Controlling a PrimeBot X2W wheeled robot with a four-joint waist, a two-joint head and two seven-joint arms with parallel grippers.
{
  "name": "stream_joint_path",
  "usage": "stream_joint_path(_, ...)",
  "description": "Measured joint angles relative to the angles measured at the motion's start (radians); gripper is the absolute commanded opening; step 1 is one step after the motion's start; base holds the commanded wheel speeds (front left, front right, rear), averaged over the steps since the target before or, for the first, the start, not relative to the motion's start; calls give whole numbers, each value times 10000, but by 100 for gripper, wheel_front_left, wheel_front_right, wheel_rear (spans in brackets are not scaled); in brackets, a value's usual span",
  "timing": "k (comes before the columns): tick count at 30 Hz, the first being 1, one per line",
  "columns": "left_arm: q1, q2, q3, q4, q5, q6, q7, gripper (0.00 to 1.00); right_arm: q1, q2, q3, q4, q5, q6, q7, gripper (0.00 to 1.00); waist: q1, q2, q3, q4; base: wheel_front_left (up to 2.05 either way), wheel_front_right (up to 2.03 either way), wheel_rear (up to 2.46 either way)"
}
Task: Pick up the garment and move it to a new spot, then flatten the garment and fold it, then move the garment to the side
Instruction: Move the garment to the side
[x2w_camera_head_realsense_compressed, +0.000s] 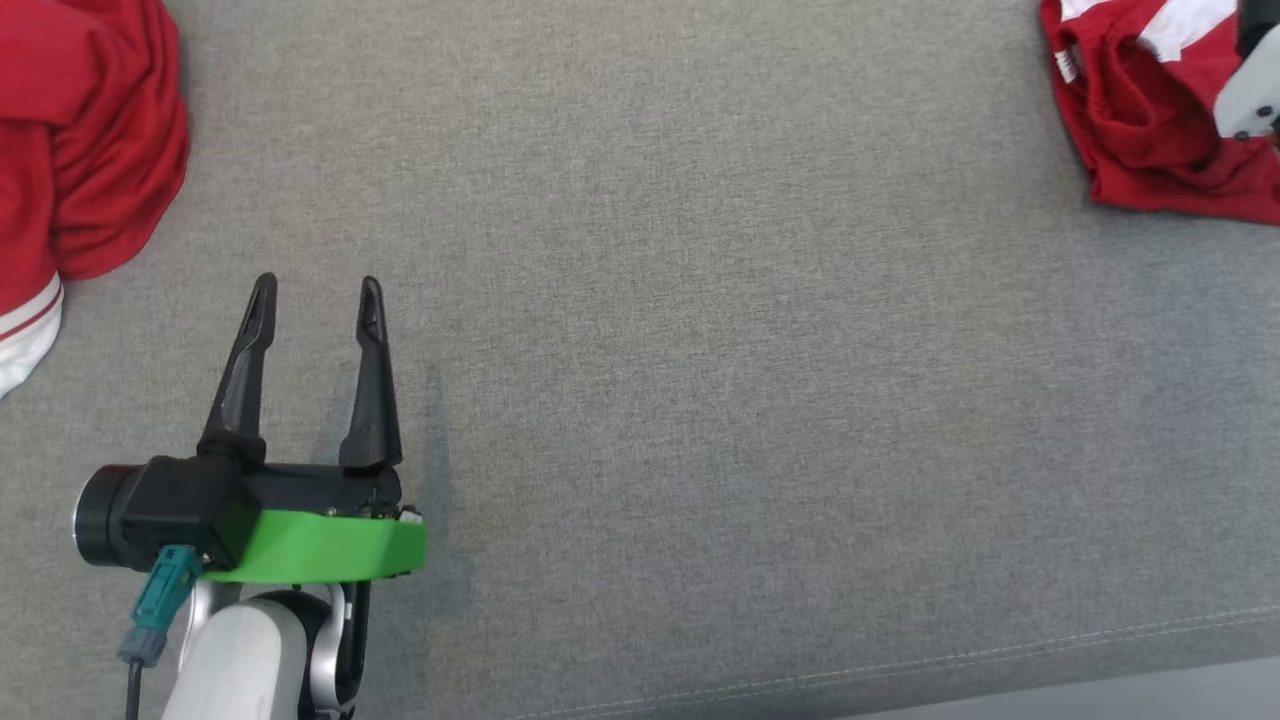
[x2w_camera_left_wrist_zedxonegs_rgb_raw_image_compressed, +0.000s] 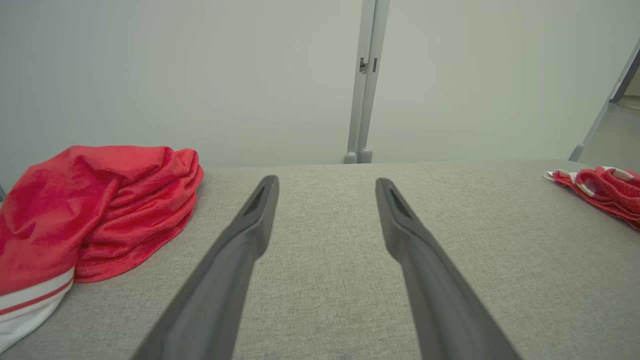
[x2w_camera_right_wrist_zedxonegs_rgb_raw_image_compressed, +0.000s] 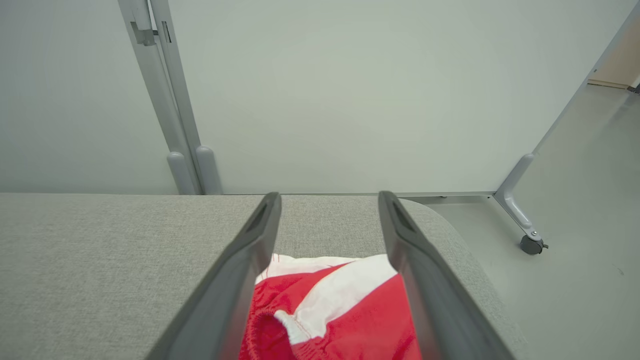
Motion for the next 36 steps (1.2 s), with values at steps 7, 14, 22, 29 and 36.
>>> stream_joint_path(7, -13, -31, 418, 644, -267, 0, -13, 100, 327, 874, 163, -988, -186, 86, -75, 100, 0, 0, -727, -364, 0, 0, 0)
stream_joint_path(14, 44, -161, 556, 1223, -543, 0, -94, 100, 1258, 1465, -104, -2685, -479, -111, -75, 100, 0, 0, -1563, -688, 0, 0, 0)
stream_joint_path(22, 563, -209, 821, 1572, -616, 0, -125, 100, 3194, 1829, -600, -4025, -851, -706, -73, 100, -1, 0, -2509, -819, 0, 0, 0)
stream_joint_path(29, 1033, -236, 1106, 1724, -805, 0, -176, 100, 4647, 2240, -897, -4961, -1055, -955, -73, 100, -1, 0, -3185, -783, 0, 0, 0)
stream_joint_path(36, 1544, -257, 1225, 1812, -965, 0, -180, 100, 6120, 2531, -1070, -5463, -1143, -1074, -73, 100, -1, 0, -3721, -643, 0, 0, 0)
